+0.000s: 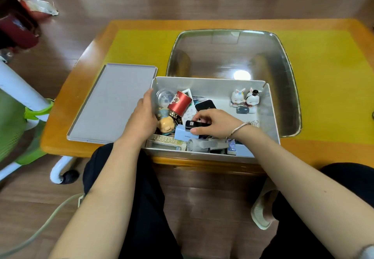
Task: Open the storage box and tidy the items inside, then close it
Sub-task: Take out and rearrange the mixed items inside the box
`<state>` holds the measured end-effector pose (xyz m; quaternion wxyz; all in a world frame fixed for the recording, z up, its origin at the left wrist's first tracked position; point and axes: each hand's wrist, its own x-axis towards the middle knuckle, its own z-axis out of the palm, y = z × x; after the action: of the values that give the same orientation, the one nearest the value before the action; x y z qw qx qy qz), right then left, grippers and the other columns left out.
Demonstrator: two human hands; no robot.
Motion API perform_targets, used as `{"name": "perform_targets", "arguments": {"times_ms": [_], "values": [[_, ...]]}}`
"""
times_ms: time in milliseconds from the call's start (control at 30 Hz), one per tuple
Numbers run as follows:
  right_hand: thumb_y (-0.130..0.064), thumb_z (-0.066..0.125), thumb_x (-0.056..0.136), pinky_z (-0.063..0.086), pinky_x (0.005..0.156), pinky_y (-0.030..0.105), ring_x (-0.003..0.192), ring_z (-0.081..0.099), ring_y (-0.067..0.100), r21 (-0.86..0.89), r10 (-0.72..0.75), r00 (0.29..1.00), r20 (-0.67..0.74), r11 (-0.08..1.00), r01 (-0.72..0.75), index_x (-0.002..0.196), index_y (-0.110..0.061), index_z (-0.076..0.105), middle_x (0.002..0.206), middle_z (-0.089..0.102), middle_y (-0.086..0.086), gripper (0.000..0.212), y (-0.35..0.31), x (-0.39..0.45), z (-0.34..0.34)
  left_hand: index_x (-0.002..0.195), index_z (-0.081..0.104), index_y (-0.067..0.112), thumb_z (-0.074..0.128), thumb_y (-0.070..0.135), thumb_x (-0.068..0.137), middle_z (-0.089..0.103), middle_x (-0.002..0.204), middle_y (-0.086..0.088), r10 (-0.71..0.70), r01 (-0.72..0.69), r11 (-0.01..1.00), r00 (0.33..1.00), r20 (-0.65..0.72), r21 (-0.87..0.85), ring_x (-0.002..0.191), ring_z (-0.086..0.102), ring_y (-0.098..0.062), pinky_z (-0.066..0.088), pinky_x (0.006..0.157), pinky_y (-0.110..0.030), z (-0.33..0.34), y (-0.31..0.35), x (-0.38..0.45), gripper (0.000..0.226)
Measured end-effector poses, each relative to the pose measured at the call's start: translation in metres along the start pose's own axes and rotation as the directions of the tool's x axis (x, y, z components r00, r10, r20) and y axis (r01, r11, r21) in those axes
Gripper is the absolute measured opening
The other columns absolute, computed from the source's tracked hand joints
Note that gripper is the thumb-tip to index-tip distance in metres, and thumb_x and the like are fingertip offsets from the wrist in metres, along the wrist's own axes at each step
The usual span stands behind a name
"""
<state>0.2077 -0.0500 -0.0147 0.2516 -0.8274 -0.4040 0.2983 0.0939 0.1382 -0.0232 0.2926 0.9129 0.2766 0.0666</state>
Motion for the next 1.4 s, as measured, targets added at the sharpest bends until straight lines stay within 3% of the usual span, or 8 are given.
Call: {"name": "perform_targets", "arguments": {"times_ms": [200, 333, 533, 700, 933, 1133, 1300, 1400], "values": [[-0.051, 0.071, 0.074, 0.048, 0.082, 0.028, 0.09, 0.058, 0.012, -0.082, -0.052, 0.998, 0.033, 0.995, 0.055, 0.093, -0.023, 0.075, 0.1, 0.061, -0.001, 0.034, -0.001, -0.014, -0.02, 0.143, 0.033, 0.026, 0.045, 0.01, 0.094, 0.062, 0.114, -0.019, -0.035, 0.035, 0.999, 0.994, -0.101, 0.0, 0.1, 0.057, -0.038, 0.043, 0.074, -0.036, -0.002, -0.012, 0.004, 0.054], [-0.051, 0.06, 0.084, 0.041, 0.057, 0.019, 0.055, 0.053, 0.006, -0.095, -0.049, 0.998, -0.047, 0.994, 0.044, 0.068, -0.016, 0.072, 0.061, 0.06, -0.003, 0.04, -0.025, -0.004, -0.007, 0.137, 0.048, 0.027, 0.047, 0.024, 0.098, 0.066, 0.115, -0.015, -0.05, 0.045, 0.998, 0.985, -0.166, -0.033, 0.107, 0.059, -0.033, 0.046, 0.086, -0.038, -0.005, -0.015, 0.004, 0.039], [-0.04, 0.054, 0.09, 0.046, 0.079, 0.034, 0.096, 0.061, 0.028, -0.478, -0.151, 0.973, -0.176, 0.877, 0.05, 0.117, -0.022, 0.058, 0.104, 0.066, 0.009, 0.033, -0.064, 0.029, 0.045, 0.121, 0.066, 0.022, 0.053, 0.018, 0.096, 0.07, 0.106, -0.006, -0.055, 0.018, 0.991, 0.959, -0.279, -0.132, 0.096, 0.064, -0.022, 0.044, 0.078, -0.025, -0.008, -0.012, 0.005, 0.029], [-0.045, 0.055, 0.088, 0.036, 0.087, 0.038, 0.109, 0.051, 0.031, -0.564, -0.064, 0.981, -0.183, 0.824, -0.052, 0.121, -0.025, 0.051, 0.113, 0.063, 0.009, 0.039, -0.074, 0.051, 0.065, 0.118, 0.068, 0.021, 0.058, 0.016, 0.093, 0.07, 0.104, -0.005, -0.089, 0.04, 0.979, 0.966, -0.242, -0.202, 0.094, 0.064, -0.019, 0.045, 0.08, -0.025, -0.012, -0.014, 0.007, 0.027], [-0.035, 0.067, 0.077, 0.045, 0.071, 0.028, 0.09, 0.06, 0.028, -0.168, -0.003, 0.973, -0.231, 0.985, -0.037, 0.093, -0.028, 0.062, 0.096, 0.065, 0.004, 0.019, -0.071, 0.044, 0.053, 0.116, 0.069, 0.02, 0.061, 0.014, 0.091, 0.069, 0.097, -0.004, -0.119, 0.052, 0.959, 0.965, -0.232, -0.279, 0.084, 0.06, -0.014, 0.042, 0.077, -0.022, -0.011, -0.017, 0.009, 0.026], [-0.026, 0.074, 0.069, 0.053, 0.066, 0.03, 0.071, 0.056, 0.013, 0.14, -0.036, 0.955, -0.293, 0.987, 0.08, 0.09, -0.026, 0.063, 0.076, 0.061, -0.007, 0.024, -0.066, 0.021, 0.04, 0.115, 0.069, 0.018, 0.06, 0.015, 0.092, 0.069, 0.104, -0.004, -0.123, 0.051, 0.957, 0.963, -0.239, -0.286, 0.091, 0.061, -0.016, 0.048, 0.082, -0.027, -0.01, -0.017, 0.008, 0.024], [-0.024, 0.074, 0.068, 0.039, 0.056, 0.019, 0.055, 0.046, 0.002, 0.217, -0.086, 0.925, -0.37, 0.96, 0.176, 0.086, -0.031, 0.062, 0.069, 0.056, -0.013, 0.022, -0.059, 0.0, 0.027, 0.103, 0.07, 0.019, 0.051, 0.031, 0.096, 0.067, 0.096, -0.001, 0.081, -0.183, 0.962, 0.899, -0.43, -0.202, 0.087, 0.058, -0.014, 0.046, 0.075, -0.029, -0.016, -0.002, 0.0, 0.024], [-0.018, 0.071, 0.07, 0.043, 0.06, 0.02, 0.056, 0.049, -0.003, 0.188, -0.144, 0.903, -0.405, 0.953, 0.236, 0.09, -0.03, 0.063, 0.078, 0.058, -0.015, 0.025, -0.053, -0.009, 0.016, 0.095, 0.066, 0.04, 0.04, 0.061, 0.089, 0.069, 0.082, 0.014, 0.104, -0.176, 0.882, 0.977, -0.184, -0.437, 0.075, 0.062, -0.004, 0.049, 0.066, -0.027, -0.016, 0.015, -0.008, 0.034]]}}
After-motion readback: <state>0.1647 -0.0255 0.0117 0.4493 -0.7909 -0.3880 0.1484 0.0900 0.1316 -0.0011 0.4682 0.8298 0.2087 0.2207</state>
